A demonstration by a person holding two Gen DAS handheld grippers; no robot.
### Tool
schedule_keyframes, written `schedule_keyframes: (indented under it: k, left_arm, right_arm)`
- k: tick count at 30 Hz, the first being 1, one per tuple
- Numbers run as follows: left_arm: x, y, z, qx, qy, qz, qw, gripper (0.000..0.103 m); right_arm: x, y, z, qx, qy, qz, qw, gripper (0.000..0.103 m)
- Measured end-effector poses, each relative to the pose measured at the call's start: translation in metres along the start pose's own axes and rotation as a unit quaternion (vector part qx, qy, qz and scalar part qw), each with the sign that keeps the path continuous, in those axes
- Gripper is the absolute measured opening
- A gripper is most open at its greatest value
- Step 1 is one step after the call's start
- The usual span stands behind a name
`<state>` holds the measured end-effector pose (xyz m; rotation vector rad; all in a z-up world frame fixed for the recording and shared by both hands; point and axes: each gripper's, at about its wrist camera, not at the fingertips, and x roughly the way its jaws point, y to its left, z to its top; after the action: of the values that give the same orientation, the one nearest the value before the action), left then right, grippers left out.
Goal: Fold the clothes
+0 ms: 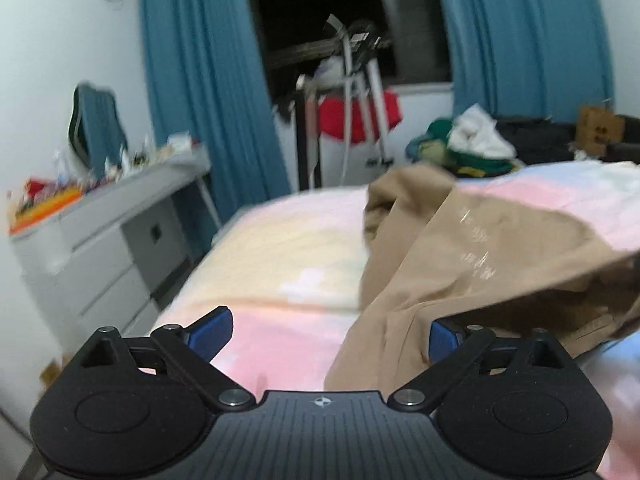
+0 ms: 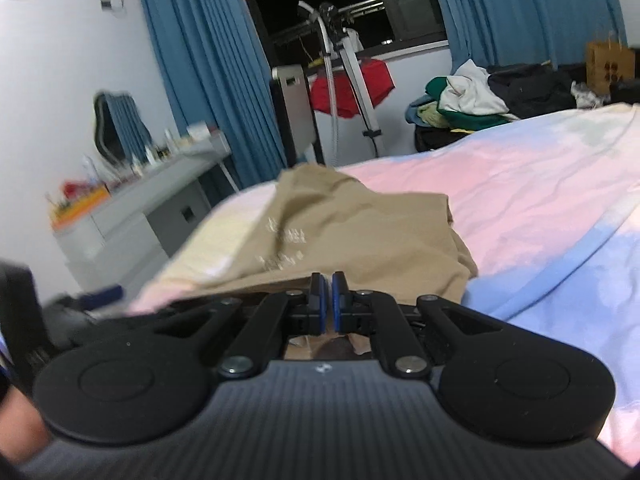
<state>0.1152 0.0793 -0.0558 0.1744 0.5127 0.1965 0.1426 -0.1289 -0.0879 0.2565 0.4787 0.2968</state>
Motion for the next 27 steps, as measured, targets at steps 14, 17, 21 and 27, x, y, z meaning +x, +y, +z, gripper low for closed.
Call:
schedule_keyframes:
  k: [14,17,21,27]
  left_arm:
    - [-0.034,0.024,0.011,-0.055,-0.043,-0.01,0.9975,0.093]
    - [-0.035,0.027,0.012,-0.057,-0.042,-0.007,0.9975,0.093]
    - [-0.037,0.031,0.012,-0.07,-0.042,-0.011,0.9966,0.093]
    - [-0.031,0.027,0.006,-0.058,-0.029,-0.001,0.9979,0.094]
  right_arm:
    - [0.023,0.033,-0.037,-0.126,0.041,-0.056,0.99,0.027]
    - [0.027,0.045,-0.043,-0.162,0.031,-0.051,0.985,0.043]
    - [0.04,0.06,-0.047,-0.197,0.025,-0.047,0.979,0.046]
    - [0.061,0.046,-0.047,-0.169,0.022,-0.18,0.969,0.046]
